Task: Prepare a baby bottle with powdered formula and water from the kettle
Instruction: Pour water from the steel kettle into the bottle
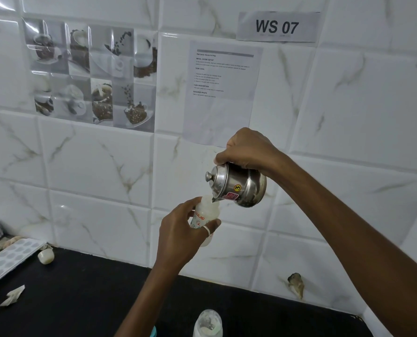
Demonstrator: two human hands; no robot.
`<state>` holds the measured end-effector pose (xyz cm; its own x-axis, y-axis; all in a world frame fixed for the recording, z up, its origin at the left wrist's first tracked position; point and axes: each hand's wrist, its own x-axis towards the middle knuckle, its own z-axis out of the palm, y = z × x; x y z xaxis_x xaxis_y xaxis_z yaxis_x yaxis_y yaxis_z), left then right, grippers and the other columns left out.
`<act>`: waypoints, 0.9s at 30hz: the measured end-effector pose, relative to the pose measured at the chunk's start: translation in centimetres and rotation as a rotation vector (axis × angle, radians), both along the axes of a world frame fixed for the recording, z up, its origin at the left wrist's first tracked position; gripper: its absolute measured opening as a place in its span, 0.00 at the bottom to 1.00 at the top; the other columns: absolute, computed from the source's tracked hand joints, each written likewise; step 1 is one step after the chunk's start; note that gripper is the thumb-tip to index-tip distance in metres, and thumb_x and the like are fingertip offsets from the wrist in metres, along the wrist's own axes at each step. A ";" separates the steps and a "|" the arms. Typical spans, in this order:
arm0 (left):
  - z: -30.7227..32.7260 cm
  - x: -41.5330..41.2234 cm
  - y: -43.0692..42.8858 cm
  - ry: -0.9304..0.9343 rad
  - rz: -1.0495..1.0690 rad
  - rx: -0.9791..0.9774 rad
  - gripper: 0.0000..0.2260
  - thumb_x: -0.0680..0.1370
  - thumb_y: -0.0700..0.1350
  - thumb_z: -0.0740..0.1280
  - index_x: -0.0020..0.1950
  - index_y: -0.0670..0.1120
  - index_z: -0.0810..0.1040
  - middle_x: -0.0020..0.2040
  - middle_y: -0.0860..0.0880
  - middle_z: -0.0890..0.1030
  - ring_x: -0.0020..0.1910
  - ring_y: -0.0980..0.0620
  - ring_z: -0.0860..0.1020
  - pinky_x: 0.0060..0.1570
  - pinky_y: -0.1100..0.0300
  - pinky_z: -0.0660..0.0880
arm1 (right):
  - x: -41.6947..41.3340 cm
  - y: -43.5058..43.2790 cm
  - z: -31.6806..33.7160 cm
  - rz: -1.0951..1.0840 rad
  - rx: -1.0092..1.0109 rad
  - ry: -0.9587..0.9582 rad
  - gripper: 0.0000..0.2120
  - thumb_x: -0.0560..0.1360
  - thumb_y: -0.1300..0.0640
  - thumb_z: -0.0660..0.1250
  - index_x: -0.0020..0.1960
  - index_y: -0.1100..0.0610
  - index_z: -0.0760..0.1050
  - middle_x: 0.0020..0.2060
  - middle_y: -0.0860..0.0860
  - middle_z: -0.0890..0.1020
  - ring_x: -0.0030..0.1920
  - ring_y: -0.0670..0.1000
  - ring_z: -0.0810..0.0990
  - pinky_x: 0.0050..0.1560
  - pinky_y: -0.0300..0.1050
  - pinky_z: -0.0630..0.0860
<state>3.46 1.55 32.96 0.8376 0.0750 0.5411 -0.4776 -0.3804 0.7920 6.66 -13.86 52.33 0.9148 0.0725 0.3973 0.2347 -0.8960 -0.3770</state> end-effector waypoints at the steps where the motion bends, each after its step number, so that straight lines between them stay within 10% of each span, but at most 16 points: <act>1: 0.0 0.0 0.0 -0.001 0.002 0.006 0.29 0.71 0.57 0.79 0.69 0.52 0.79 0.59 0.59 0.81 0.54 0.58 0.79 0.48 0.77 0.68 | 0.0 0.0 0.0 0.001 -0.001 0.001 0.17 0.63 0.50 0.75 0.28 0.54 0.69 0.26 0.49 0.70 0.32 0.51 0.71 0.37 0.48 0.68; 27: 0.0 -0.1 0.3 -0.024 -0.022 -0.022 0.29 0.70 0.57 0.79 0.69 0.52 0.79 0.60 0.56 0.83 0.56 0.57 0.80 0.50 0.73 0.71 | -0.7 0.2 0.3 0.002 0.001 -0.011 0.17 0.63 0.50 0.75 0.29 0.54 0.67 0.25 0.48 0.67 0.31 0.51 0.68 0.36 0.47 0.67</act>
